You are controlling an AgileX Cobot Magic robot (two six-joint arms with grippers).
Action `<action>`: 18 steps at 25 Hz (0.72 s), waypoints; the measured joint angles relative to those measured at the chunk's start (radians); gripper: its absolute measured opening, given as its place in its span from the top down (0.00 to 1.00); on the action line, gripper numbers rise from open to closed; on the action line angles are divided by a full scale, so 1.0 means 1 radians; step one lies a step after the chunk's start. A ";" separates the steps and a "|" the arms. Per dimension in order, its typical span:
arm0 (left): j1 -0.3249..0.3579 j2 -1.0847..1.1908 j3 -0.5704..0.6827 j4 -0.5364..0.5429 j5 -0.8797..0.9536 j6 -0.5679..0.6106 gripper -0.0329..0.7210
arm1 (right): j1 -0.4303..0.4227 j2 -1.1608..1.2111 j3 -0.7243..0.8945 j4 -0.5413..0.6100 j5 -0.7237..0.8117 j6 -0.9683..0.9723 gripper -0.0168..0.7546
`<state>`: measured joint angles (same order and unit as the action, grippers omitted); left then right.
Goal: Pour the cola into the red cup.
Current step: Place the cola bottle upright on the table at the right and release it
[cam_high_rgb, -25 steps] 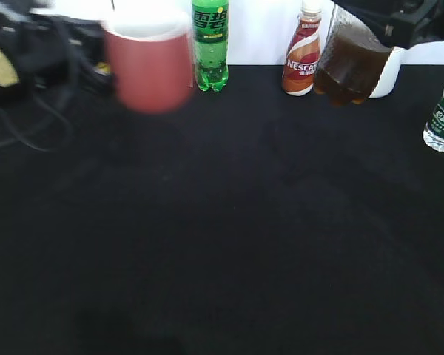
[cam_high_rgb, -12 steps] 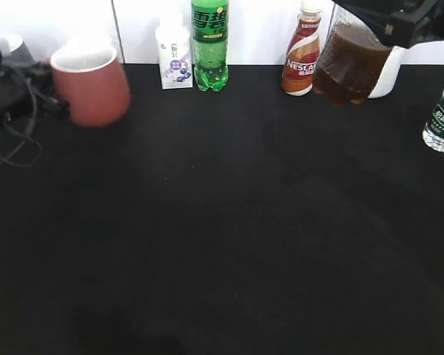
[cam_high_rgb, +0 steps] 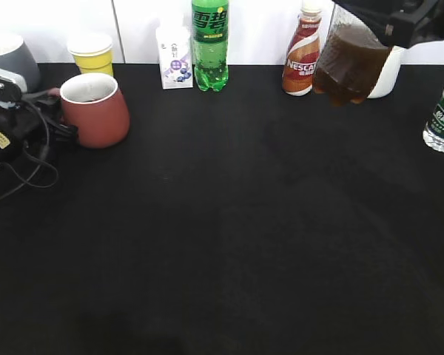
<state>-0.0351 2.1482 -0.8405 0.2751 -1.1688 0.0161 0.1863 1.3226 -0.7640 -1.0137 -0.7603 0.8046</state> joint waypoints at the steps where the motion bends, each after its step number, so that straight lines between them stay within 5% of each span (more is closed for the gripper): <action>1: 0.000 -0.013 0.018 -0.004 -0.005 -0.005 0.70 | 0.000 0.000 0.000 0.000 0.000 0.000 0.33; 3: 0.000 -0.061 0.085 -0.006 -0.006 -0.008 0.60 | 0.000 0.000 0.000 0.000 0.001 0.000 0.33; 8: 0.000 -0.266 0.308 -0.004 -0.016 -0.016 0.59 | 0.000 0.013 0.000 0.029 0.035 -0.002 0.33; 11: -0.012 -0.456 0.431 0.008 -0.016 -0.102 0.59 | 0.000 0.159 -0.002 0.199 0.048 -0.154 0.33; 14: -0.102 -0.658 0.487 0.023 0.084 -0.119 0.59 | 0.000 0.345 -0.003 0.462 -0.037 -0.458 0.33; 18: -0.153 -0.771 0.487 0.060 0.211 -0.120 0.59 | 0.000 0.531 -0.052 0.551 -0.089 -0.552 0.33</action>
<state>-0.1883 1.3774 -0.3530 0.3355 -0.9580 -0.1039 0.1863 1.8532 -0.8161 -0.4631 -0.8496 0.2530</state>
